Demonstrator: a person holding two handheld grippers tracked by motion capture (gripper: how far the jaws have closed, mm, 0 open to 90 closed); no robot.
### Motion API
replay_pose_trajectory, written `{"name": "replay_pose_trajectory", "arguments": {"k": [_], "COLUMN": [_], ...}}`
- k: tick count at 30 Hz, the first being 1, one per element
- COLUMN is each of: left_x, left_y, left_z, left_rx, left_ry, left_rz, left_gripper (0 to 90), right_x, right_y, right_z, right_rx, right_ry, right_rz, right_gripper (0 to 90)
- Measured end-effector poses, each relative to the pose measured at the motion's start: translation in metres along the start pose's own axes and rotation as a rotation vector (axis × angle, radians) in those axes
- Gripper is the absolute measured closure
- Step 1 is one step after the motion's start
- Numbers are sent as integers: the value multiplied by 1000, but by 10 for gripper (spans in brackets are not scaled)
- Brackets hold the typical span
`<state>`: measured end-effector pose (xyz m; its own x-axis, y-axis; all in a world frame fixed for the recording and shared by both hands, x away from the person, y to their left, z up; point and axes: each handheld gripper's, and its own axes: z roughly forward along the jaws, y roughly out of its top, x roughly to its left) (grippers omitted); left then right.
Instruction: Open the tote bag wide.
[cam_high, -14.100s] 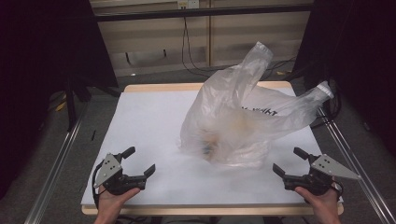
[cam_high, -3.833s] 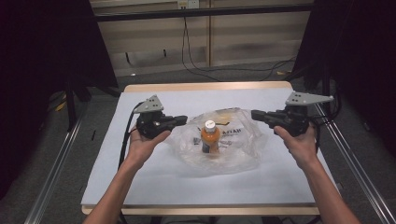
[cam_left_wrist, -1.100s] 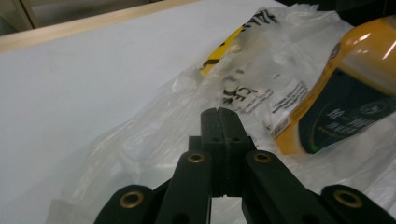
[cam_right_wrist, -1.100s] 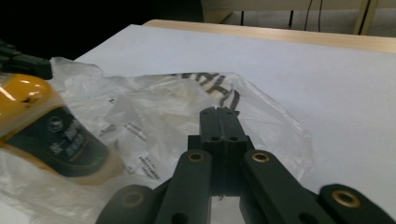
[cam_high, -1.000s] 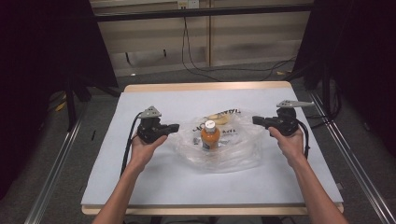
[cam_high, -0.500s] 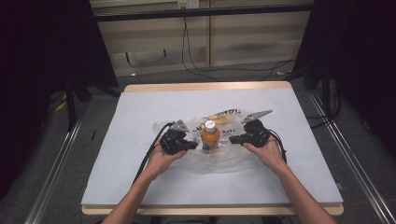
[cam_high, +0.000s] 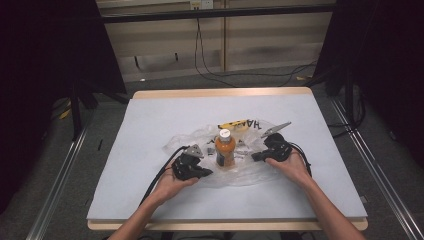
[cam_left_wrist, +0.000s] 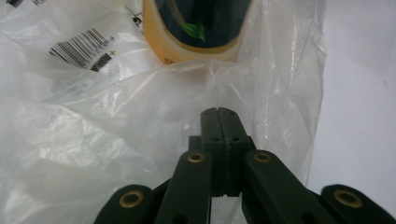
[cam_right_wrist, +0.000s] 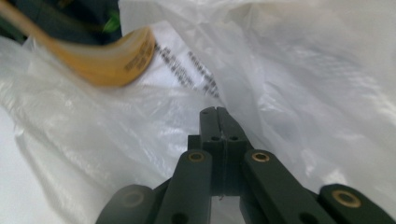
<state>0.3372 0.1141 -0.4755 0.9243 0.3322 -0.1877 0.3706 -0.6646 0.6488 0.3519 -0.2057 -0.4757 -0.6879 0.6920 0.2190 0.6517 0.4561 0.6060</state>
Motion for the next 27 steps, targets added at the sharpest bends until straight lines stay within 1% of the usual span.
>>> {"name": "replay_pose_trajectory", "arguments": {"k": [1, 2, 3, 4, 5, 6, 7, 8, 9, 10, 11, 12, 13, 14, 15, 16, 17, 18, 19, 20, 22, 24, 27], "left_x": [-3, -4, -5, -8, -11, -13, -16, -19, -18, -18, -16, -16, -17, -17, -18, -18, -17, -15, -13, -12, -10, -10, -9], "left_y": [-1, -4, -5, -6, -7, -8, -8, -8, -9, -9, -9, -9, -8, -9, -9, -8, -7, -6, -4, -2, 1, 2, 3], "left_z": [-2, -1, -3, -4, -3, -4, -5, -5, -5, -3, -4, -4, -4, -3, -3, -4, -5, -7, -9, -10, -13, -16, -22], "left_rx": [22, -12, 0, 6, -3, -3, 15, 24, 11, -10, 4, 4, 10, -7, -9, -13, -27, -32, -44, -65, -102, -133, -176], "left_ry": [26, -10, -16, 3, -7, -12, -6, 18, -12, -22, -25, -25, -11, -22, -23, -15, -19, -20, -14, -19, -19, -8, 2], "left_rz": [8, -6, 12, 16, 10, 33, 48, 46, 49, 35, 36, 43, 43, 47, 43, 39, 31, 32, 32, 18, 4, -14, -12], "left_gripper": [900, 900, 900, 900, 900, 900, 900, 900, 900, 900, 900, 900, 900, 900, 900, 900, 900, 900, 900, 900, 900, 900, 900], "right_x": [1, 2, 3, 4, 5, 7, 9, 11, 11, 12, 12, 12, 12, 13, 13, 14, 15, 15, 14, 14, 14, 15, 17], "right_y": [-2, -5, -8, -11, -13, -15, -17, -19, -21, -22, -22, -23, -23, -23, -23, -24, -23, -23, -22, -21, -17, -15, -15], "right_z": [-2, -4, -6, -8, -9, -11, -12, -14, -15, -16, -16, -16, -16, -16, -16, -16, -16, -16, -16, -17, -18, -20, -23], "right_rx": [5, 13, 10, 12, 16, 20, 25, 25, 17, 22, 19, 17, 16, 17, 15, 16, 12, 0, -24, -40, -82, -119, -165], "right_ry": [7, 14, 26, 34, 38, 43, 55, 61, 58, 56, 59, 60, 61, 59, 71, 75, 73, 68, 72, 69, 74, 79, 71], "right_rz": [-10, -12, -15, -15, -14, -23, -27, -24, -26, -28, -26, -32, -39, -33, -42, -41, -43, -48, -43, -36, -33, -38, -42], "right_gripper": [900, 900, 900, 900, 900, 900, 900, 900, 900, 900, 900, 900, 900, 900, 900, 900, 900, 900, 900, 900, 900, 900, 900]}}
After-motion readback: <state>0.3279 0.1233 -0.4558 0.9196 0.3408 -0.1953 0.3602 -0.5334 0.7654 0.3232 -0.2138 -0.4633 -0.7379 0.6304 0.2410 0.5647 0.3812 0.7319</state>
